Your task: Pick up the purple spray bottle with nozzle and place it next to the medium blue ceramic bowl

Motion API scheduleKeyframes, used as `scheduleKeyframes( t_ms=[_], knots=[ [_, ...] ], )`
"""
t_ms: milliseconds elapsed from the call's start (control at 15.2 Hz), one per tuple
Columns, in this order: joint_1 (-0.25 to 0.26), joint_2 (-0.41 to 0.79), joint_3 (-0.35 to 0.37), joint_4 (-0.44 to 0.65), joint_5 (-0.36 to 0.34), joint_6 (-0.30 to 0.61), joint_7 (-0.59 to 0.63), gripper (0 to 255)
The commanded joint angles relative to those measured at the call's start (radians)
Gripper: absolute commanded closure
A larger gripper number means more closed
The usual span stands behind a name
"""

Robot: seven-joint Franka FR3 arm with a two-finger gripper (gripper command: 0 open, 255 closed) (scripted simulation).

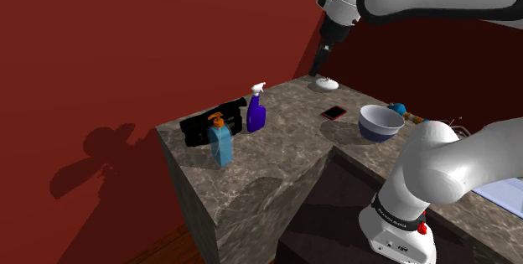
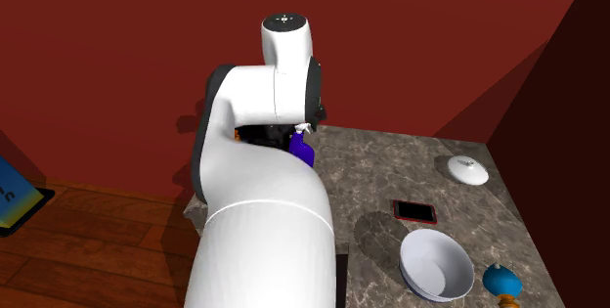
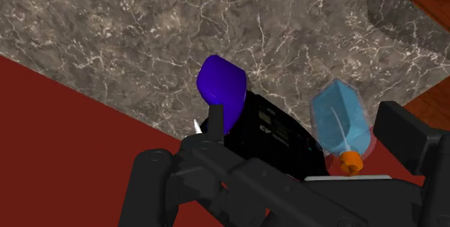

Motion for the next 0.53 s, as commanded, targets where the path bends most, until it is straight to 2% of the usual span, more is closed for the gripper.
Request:
scheduleKeyframes(
  t_ms=[0,462],
  knots=[
    [0.018,0.023,-0.058,-0.042,-0.016,0.088,-0.090,0],
    [0.123,0.187,-0.279,-0.098,-0.023,0.369,-0.410,0]
  ],
)
